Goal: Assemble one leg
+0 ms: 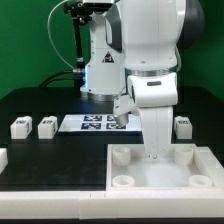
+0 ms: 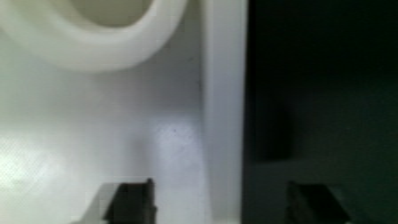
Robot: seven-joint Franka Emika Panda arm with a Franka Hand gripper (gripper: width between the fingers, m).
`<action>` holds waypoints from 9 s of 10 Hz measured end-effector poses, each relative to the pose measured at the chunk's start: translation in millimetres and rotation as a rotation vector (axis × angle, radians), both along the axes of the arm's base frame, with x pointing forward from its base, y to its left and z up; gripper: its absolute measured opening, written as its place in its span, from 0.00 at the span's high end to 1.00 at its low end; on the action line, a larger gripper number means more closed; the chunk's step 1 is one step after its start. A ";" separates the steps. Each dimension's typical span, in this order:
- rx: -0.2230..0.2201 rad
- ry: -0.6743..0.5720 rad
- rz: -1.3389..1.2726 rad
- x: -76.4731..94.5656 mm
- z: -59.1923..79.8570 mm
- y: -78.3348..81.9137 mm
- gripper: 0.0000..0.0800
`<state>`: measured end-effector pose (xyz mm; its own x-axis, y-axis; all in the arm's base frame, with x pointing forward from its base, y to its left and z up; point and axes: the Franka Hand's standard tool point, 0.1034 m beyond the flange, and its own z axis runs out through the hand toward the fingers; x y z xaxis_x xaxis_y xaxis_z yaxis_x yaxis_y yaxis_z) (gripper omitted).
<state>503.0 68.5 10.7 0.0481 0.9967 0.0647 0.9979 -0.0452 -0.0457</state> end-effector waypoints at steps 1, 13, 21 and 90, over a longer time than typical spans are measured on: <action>0.000 0.000 -0.001 0.0 -0.1 -0.3 0.27; -0.039 -0.016 -0.542 -41.5 56.5 41.3 0.19; -0.023 0.071 -1.438 -56.9 60.4 86.1 0.19; 0.406 -0.363 -1.380 126.0 84.0 46.9 0.63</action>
Offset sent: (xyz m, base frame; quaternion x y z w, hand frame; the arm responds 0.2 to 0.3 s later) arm 0.0000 0.0000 0.0000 0.0000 0.0000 0.0000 1.0000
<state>629.0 115.4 94.7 0.8392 0.0899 0.5364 0.1383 -0.9891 -0.0505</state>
